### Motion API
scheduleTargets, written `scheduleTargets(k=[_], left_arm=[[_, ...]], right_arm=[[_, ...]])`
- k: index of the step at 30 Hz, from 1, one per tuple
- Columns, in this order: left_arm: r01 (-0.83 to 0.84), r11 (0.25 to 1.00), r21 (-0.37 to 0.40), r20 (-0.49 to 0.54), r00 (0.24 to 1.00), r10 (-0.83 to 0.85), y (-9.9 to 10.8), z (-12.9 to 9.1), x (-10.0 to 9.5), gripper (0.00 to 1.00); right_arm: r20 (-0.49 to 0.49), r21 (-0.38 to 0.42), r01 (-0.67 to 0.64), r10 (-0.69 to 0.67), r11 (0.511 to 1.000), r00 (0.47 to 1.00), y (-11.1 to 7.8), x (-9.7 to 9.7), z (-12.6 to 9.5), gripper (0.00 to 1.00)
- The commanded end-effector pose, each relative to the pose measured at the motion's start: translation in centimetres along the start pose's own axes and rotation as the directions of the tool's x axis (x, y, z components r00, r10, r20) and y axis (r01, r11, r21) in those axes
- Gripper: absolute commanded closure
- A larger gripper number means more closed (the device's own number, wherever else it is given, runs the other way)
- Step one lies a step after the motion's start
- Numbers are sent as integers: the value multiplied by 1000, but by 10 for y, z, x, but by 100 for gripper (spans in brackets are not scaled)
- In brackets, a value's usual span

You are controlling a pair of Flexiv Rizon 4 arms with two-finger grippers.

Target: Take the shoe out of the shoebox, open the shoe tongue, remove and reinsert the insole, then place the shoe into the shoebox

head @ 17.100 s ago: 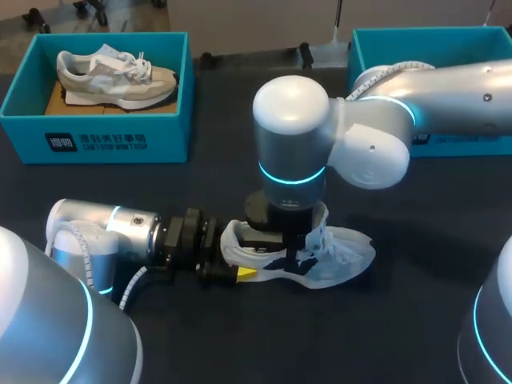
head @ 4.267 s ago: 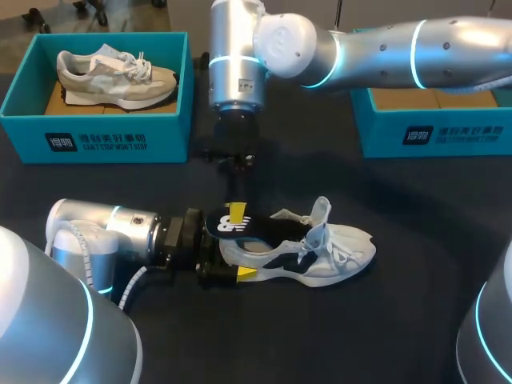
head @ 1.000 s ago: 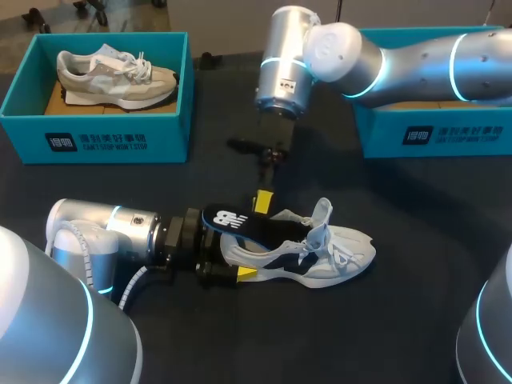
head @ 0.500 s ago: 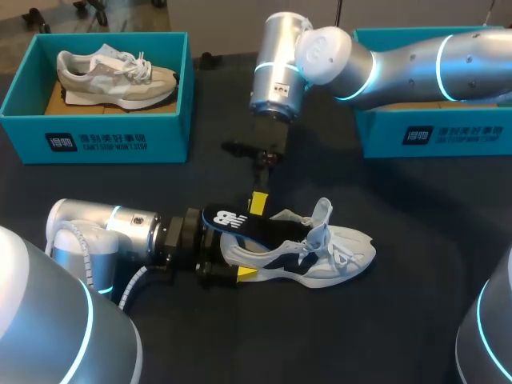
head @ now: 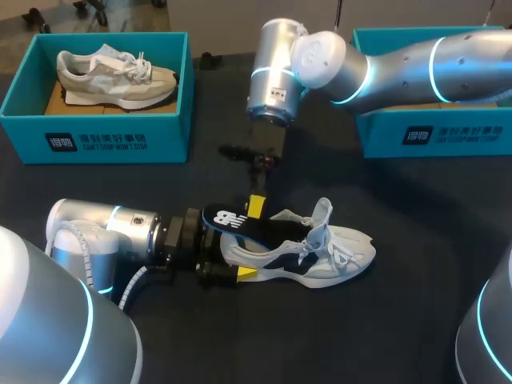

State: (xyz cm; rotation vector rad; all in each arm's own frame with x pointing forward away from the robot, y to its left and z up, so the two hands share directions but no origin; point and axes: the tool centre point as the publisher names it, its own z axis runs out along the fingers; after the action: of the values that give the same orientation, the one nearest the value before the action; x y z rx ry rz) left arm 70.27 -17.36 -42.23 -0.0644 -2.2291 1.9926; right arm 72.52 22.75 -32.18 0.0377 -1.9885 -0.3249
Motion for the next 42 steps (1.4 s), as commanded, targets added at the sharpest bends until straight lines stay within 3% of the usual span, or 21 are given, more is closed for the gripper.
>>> scheduleTargets(k=[1,21,30,42], left_arm=[[0,1000,1,2,1000,0,1,1,0,100],[0,1000,1,2,1000,0,1,1,0,100],[0,1000,1,2,1000,0,1,1,0,100],[0,1000,1,2,1000,0,1,1,0,100]], right_arm=[[0,-5,8,-8,1000,1000,-1,4,3,51],[-96,-22,14,-16,1000,995,-3,7,21,54],[-87,-91,33,-41,995,995,-8,15,20,66],[-85,-117,57,-67,992,994,-5,18,21,69]])
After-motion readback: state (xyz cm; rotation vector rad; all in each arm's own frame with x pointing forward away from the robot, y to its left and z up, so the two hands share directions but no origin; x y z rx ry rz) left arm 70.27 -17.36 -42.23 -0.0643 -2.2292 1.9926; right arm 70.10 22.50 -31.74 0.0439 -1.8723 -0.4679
